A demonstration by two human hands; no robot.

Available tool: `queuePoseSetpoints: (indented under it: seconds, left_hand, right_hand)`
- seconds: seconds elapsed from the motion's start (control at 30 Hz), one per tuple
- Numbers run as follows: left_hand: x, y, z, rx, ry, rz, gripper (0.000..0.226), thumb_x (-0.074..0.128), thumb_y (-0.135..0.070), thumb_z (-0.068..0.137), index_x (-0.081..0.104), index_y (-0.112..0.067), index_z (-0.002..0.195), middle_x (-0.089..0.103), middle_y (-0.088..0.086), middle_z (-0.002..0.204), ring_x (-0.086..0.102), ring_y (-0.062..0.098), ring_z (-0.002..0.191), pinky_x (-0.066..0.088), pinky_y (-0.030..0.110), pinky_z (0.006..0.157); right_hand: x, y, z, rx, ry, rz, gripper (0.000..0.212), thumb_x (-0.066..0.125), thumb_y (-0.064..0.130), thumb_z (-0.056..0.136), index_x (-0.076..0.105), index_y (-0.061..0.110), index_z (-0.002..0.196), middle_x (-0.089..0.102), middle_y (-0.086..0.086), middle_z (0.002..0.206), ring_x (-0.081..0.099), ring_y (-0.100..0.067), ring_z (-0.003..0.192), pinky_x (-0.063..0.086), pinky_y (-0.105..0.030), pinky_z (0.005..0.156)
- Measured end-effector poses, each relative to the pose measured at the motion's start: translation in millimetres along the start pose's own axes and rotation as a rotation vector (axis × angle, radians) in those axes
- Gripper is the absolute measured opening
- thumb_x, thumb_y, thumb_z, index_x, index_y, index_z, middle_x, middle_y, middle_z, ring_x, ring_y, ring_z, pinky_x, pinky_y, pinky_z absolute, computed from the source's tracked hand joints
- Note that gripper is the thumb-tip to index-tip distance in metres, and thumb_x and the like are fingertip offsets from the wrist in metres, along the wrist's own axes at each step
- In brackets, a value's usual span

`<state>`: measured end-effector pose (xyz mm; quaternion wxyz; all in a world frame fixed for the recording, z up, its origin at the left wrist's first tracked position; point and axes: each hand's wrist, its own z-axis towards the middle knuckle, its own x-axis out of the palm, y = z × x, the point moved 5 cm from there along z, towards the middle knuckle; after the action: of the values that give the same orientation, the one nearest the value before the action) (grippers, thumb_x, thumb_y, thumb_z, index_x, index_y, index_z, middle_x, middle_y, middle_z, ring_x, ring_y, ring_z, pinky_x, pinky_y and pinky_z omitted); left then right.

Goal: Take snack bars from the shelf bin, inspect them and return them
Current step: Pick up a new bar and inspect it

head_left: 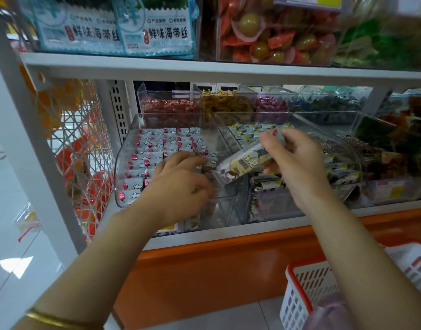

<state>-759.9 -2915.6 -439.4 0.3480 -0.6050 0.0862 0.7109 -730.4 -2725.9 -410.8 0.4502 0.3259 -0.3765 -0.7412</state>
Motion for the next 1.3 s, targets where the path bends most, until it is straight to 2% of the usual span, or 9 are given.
queuePoseSetpoints:
  seconds: [0.17, 0.33, 0.43, 0.5, 0.6, 0.67, 0.83, 1.07, 1.3]
  left_hand:
    - [10.5, 11.7, 7.1, -0.071, 0.066, 0.098, 0.041, 0.035, -0.037, 0.089, 0.055, -0.042, 0.124, 0.022, -0.013, 0.153, 0.005, 0.011, 0.14, 0.004, 0.045, 0.112]
    - [9.7, 17.5, 11.0, -0.104, 0.035, 0.075, 0.053, 0.031, -0.04, 0.08, 0.05, -0.038, 0.13, 0.026, -0.007, 0.151, 0.009, 0.014, 0.138, 0.011, 0.045, 0.11]
    - [8.9, 20.4, 11.2, -0.11, 0.004, 0.058, 0.047, 0.039, -0.036, 0.086, 0.048, -0.036, 0.132, 0.027, -0.005, 0.151, 0.01, 0.015, 0.138, 0.013, 0.043, 0.109]
    - [7.4, 21.2, 10.7, -0.108, -0.016, 0.036, 0.043, 0.045, -0.031, 0.087, 0.051, -0.035, 0.129, 0.028, -0.005, 0.15, 0.011, 0.015, 0.137, 0.013, 0.043, 0.109]
    - [2.3, 23.1, 9.0, -0.121, -0.054, -0.032, 0.043, 0.049, -0.023, 0.086, 0.053, -0.034, 0.127, 0.031, -0.006, 0.148, 0.013, 0.013, 0.135, 0.013, 0.042, 0.111]
    - [-1.7, 24.1, 7.4, -0.119, -0.07, -0.048, 0.042, 0.051, -0.02, 0.086, 0.054, -0.034, 0.126, 0.033, -0.005, 0.146, 0.015, 0.016, 0.136, 0.015, 0.042, 0.112]
    - [-8.7, 24.9, 3.3, -0.119, -0.067, -0.05, 0.044, 0.051, -0.017, 0.084, 0.055, -0.031, 0.126, 0.033, -0.003, 0.147, 0.016, 0.019, 0.136, 0.017, 0.043, 0.113]
    - [-13.8, 22.7, -1.3, -0.113, -0.083, -0.068, 0.04, 0.047, -0.015, 0.087, 0.058, -0.028, 0.123, 0.037, 0.001, 0.145, 0.02, 0.022, 0.136, 0.015, 0.036, 0.111]
    - [-24.8, 21.7, -5.0, -0.123, -0.211, -0.139, 0.04, 0.048, -0.005, 0.087, 0.06, -0.021, 0.122, 0.043, 0.0, 0.139, 0.027, 0.019, 0.131, 0.021, 0.023, 0.1]
  right_hand:
    - [12.4, 8.3, -2.1, -0.099, 0.099, -0.186, 0.014, 0.062, 0.025, 0.087, 0.062, 0.011, 0.091, 0.059, 0.0, 0.079, 0.061, -0.007, 0.069, 0.051, -0.022, 0.058]
    - [44.8, 16.2, -7.6, -0.285, 0.2, -0.554, 0.028, 0.071, 0.034, 0.079, 0.065, 0.014, 0.097, 0.052, 0.007, 0.089, 0.044, -0.003, 0.077, 0.033, -0.004, 0.07]
    - [66.0, 9.7, -11.9, -0.301, 0.277, -0.722, 0.043, 0.072, 0.04, 0.077, 0.06, 0.013, 0.107, 0.061, 0.0, 0.099, 0.054, -0.013, 0.086, 0.039, -0.019, 0.075]
    - [76.5, 5.6, -15.8, -0.337, 0.296, -0.883, 0.039, 0.068, 0.045, 0.079, 0.058, 0.017, 0.102, 0.064, 0.002, 0.093, 0.057, -0.019, 0.087, 0.035, -0.034, 0.081]
    - [88.0, -0.2, -24.2, -0.426, 0.411, -1.064, 0.026, 0.049, 0.046, 0.091, 0.062, 0.024, 0.086, 0.062, 0.008, 0.082, 0.051, -0.019, 0.094, 0.025, -0.037, 0.08]
    - [86.2, -2.9, -24.6, -0.417, 0.465, -1.06, 0.027, 0.044, 0.034, 0.093, 0.063, 0.026, 0.077, 0.059, 0.011, 0.082, 0.045, -0.019, 0.098, 0.023, -0.036, 0.079]
    - [71.3, 5.0, -1.5, -0.363, 0.326, -0.982, 0.025, 0.052, 0.017, 0.089, 0.069, 0.028, 0.104, 0.063, 0.008, 0.107, 0.043, -0.018, 0.107, 0.025, -0.034, 0.088]
    - [84.8, 3.7, 9.3, -0.446, 0.407, -1.215, 0.028, 0.066, 0.045, 0.081, 0.069, 0.032, 0.105, 0.064, 0.011, 0.11, 0.038, -0.02, 0.109, 0.018, -0.035, 0.077]
    - [81.5, 9.1, 13.6, -0.417, 0.222, -0.965, 0.01, 0.063, 0.033, 0.086, 0.068, 0.025, 0.09, 0.064, 0.012, 0.094, 0.048, -0.014, 0.101, 0.026, -0.033, 0.086]
